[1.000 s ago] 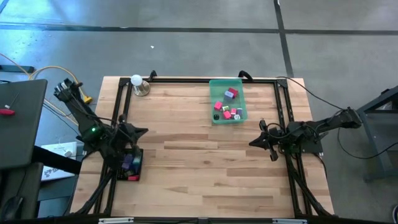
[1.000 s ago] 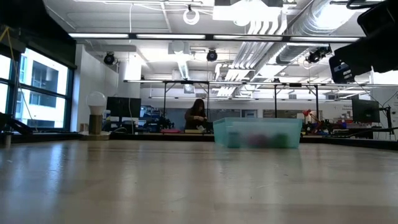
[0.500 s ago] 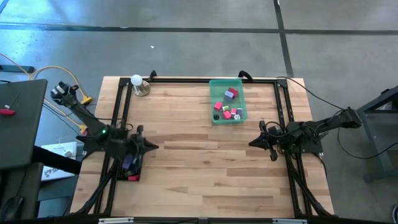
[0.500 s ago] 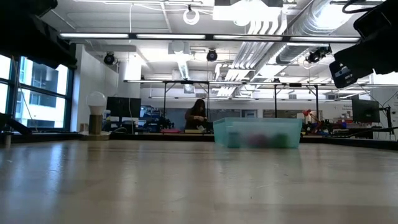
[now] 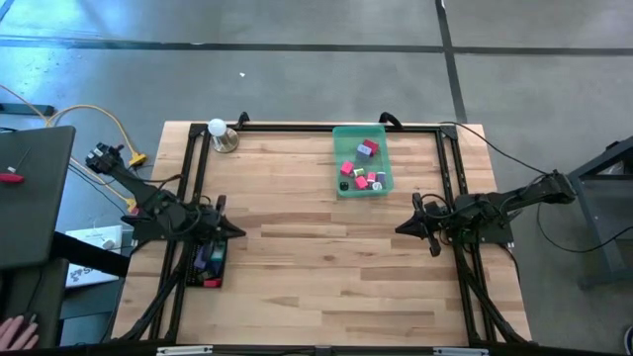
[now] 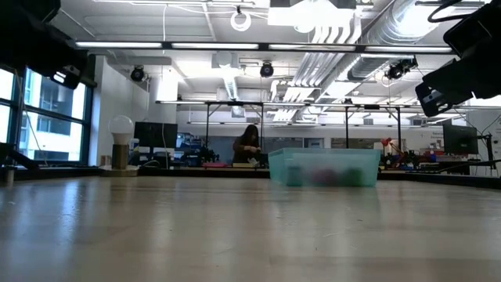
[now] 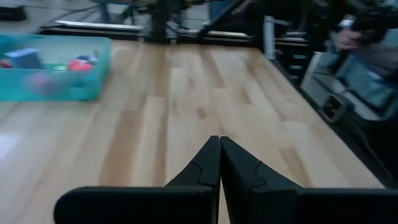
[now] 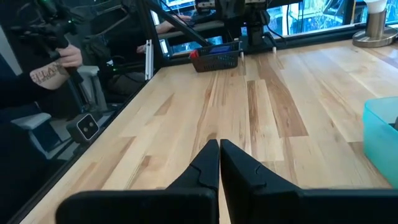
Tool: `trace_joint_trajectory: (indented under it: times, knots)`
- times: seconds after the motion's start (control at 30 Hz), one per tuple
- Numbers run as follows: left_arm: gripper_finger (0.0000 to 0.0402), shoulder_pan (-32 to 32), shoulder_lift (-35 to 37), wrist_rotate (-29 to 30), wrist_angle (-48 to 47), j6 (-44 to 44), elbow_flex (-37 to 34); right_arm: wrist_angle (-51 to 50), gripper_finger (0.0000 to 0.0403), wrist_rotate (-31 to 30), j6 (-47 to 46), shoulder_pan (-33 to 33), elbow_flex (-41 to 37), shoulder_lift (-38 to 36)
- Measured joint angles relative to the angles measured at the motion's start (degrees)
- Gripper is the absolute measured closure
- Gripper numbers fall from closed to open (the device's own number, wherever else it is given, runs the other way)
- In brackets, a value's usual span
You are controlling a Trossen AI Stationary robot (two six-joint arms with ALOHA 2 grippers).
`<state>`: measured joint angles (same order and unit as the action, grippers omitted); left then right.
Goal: Pick & Place Office items
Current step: Return to Home Position
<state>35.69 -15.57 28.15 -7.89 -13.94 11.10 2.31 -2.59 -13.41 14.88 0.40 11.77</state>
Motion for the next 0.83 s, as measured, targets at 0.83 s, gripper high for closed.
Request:
trace_joint_trajectory:
  times: [0.83]
  knots:
    - [0.0401, -3.0, 3.6, -8.1, 5.8, 2.4, -8.3, 0.0, 0.0401, 0.2, 0.5, 0.0, -0.1, 0.0]
